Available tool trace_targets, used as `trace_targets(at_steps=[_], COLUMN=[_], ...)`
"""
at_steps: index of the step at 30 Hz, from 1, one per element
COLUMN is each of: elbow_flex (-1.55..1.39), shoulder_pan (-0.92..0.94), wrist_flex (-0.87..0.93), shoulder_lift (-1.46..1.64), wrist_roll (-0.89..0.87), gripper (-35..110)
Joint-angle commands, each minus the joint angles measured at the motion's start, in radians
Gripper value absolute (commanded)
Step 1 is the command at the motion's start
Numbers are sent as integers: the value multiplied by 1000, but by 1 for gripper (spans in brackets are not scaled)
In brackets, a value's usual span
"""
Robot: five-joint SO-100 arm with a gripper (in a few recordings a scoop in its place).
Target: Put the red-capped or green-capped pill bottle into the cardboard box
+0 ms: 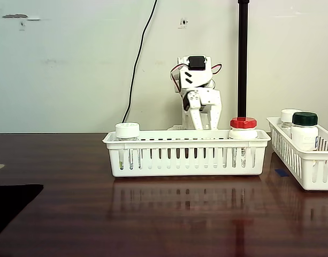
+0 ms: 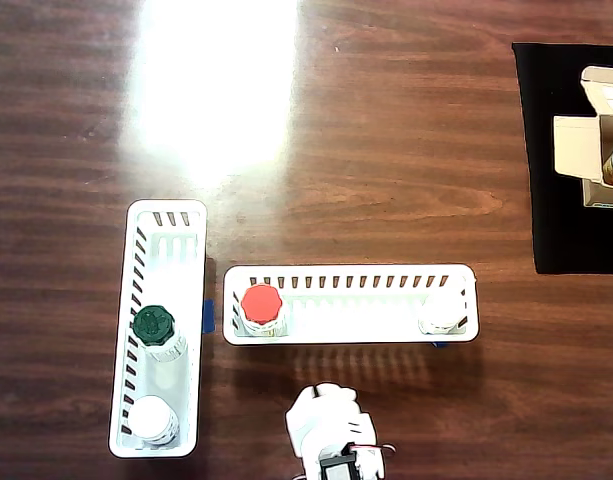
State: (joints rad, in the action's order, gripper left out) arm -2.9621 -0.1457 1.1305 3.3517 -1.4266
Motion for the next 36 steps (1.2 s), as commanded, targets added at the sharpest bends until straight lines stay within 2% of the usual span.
trace_targets(at_steps=[1,7,16,36], elbow_flex=[2,2,2,2], shoulder_pan=[-144,-215,-218,-218], wrist_flex=[14,14,14,14], shoulder_lift=[83,83,83,83], wrist_roll=[143,359,523,623], gripper=[3,3,3,3])
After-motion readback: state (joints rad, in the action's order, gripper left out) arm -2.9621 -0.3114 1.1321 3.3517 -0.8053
